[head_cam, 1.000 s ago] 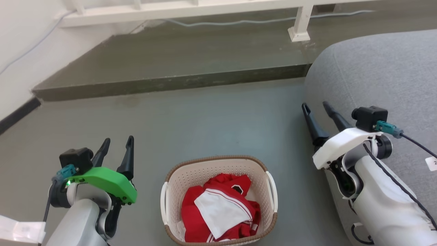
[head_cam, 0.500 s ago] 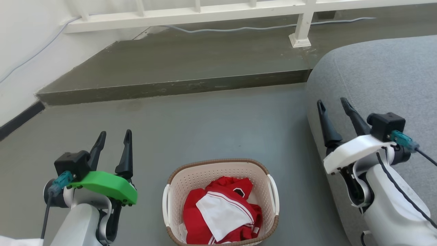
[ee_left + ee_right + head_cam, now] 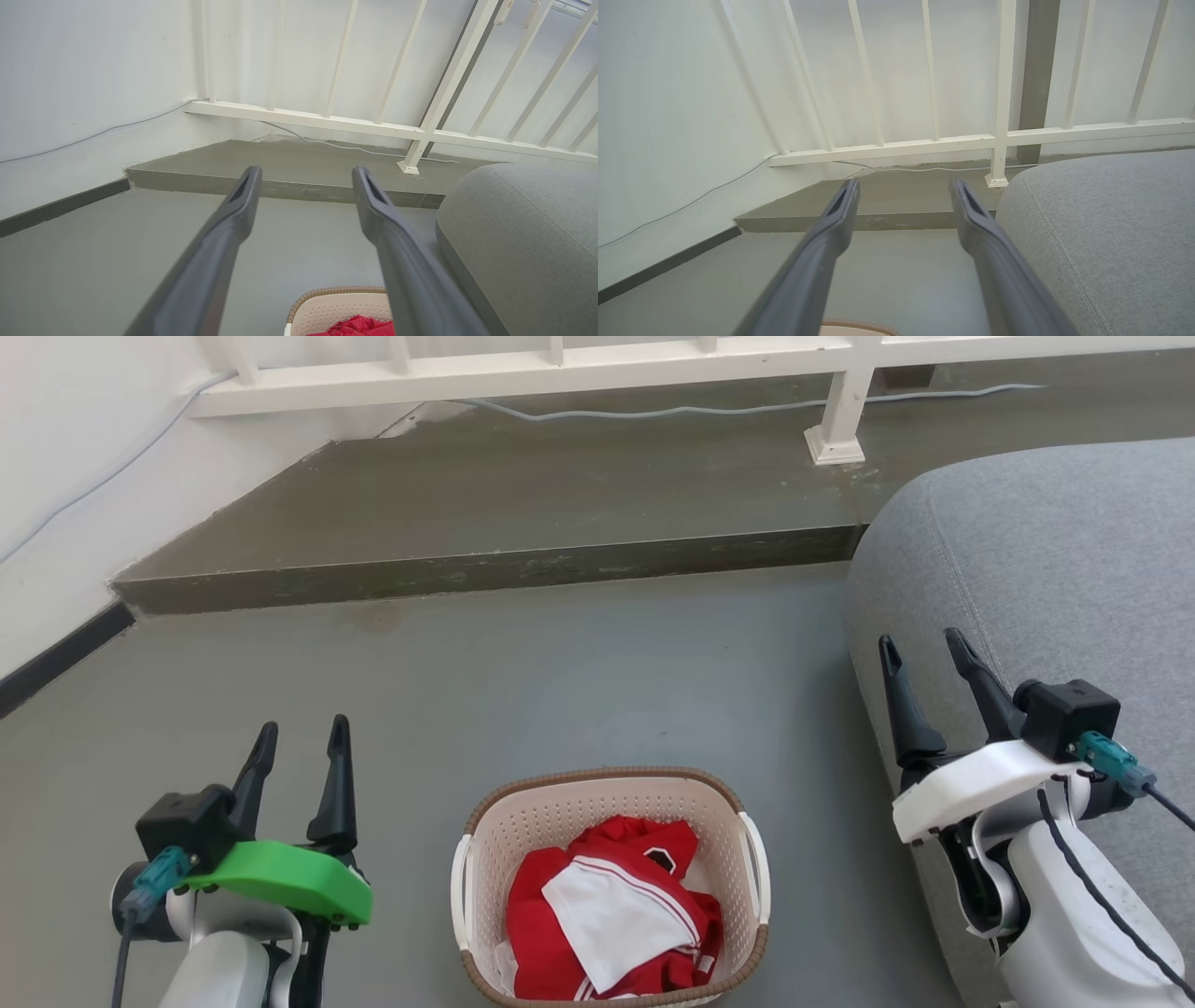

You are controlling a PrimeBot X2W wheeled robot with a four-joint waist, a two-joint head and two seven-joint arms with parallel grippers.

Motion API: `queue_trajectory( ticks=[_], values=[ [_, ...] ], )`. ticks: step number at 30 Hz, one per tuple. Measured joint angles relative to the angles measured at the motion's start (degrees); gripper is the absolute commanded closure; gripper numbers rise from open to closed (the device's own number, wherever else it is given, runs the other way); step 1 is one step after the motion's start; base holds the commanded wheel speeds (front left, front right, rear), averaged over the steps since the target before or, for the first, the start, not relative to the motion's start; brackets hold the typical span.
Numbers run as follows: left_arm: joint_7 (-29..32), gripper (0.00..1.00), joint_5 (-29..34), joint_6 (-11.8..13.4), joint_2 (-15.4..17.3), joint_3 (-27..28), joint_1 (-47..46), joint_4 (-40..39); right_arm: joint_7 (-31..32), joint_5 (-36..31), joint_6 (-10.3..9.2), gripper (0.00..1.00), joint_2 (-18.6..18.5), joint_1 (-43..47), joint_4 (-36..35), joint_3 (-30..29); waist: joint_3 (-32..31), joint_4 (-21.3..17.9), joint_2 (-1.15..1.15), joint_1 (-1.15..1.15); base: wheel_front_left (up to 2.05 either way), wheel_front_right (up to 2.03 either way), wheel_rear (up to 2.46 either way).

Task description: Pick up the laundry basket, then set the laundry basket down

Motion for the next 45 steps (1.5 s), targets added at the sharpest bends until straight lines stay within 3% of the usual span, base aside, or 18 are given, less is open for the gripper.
queue_trajectory(
  ticks=[17,45],
  values=[
    [0.0,0.00,2.3,-2.0,-1.8,3.9,3.8,-2.5,0.0,-2.8,0.12,0.00,1.7,3.3,-2.6,-2.5,0.3,0.0,0.00,0.00,0.00,0.00,0.00],
    [0.0,0.00,4.3,-4.2,-3.3,5.6,5.4,-2.6,0.0,-5.4,2.60,0.00,3.6,5.1,-3.2,-5.1,0.6,-0.4,0.00,0.00,0.00,0.00,0.00]
  ],
)
